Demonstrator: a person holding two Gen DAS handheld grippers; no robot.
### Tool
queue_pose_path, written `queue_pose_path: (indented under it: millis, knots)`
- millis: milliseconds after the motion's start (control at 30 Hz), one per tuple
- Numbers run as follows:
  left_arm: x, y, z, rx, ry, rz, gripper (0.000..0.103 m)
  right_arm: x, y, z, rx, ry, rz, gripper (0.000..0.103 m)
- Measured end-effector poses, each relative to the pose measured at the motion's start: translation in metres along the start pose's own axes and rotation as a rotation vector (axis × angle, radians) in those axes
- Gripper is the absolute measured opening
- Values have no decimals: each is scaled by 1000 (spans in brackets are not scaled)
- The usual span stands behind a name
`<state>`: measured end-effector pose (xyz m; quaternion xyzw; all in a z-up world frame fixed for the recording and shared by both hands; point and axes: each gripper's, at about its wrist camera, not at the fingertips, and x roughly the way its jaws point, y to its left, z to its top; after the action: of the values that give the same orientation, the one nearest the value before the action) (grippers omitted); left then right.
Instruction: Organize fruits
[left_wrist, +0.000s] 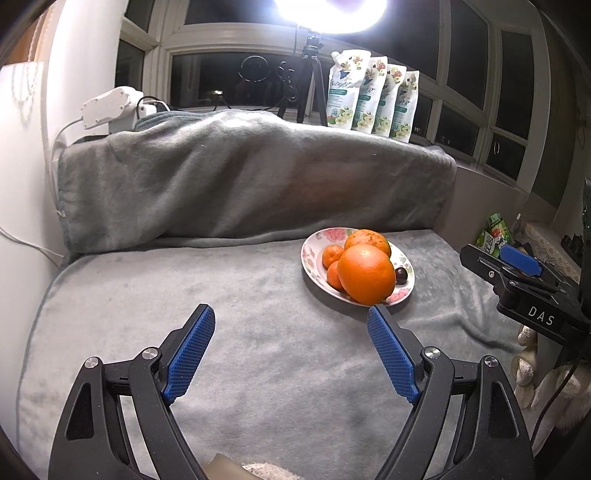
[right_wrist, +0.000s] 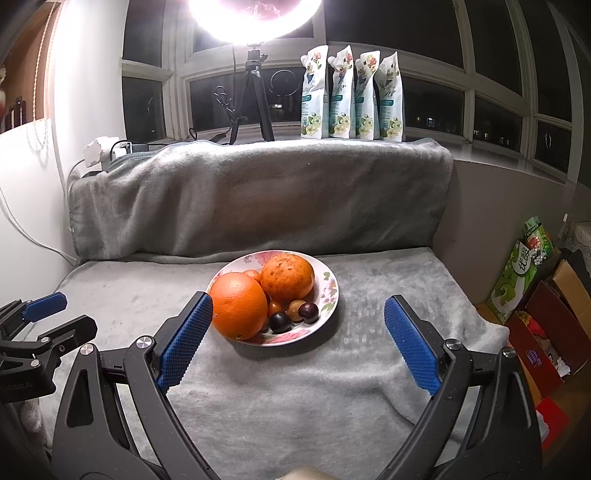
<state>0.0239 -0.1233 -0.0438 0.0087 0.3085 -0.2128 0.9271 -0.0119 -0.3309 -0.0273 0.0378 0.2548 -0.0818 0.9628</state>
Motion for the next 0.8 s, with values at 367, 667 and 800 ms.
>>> queue_pose_path:
  millis: [367, 667, 800]
  knots:
    - [-2, 1, 0, 0, -7, 0, 85, 0, 3, -1, -1, 1, 4, 96]
    - [-4, 0, 0, 4, -13, -1, 85, 0, 3, -1, -1, 0, 4, 96]
    - [-4, -1, 0, 5, -15, 3, 85, 0, 3, -2, -2, 1, 3, 96]
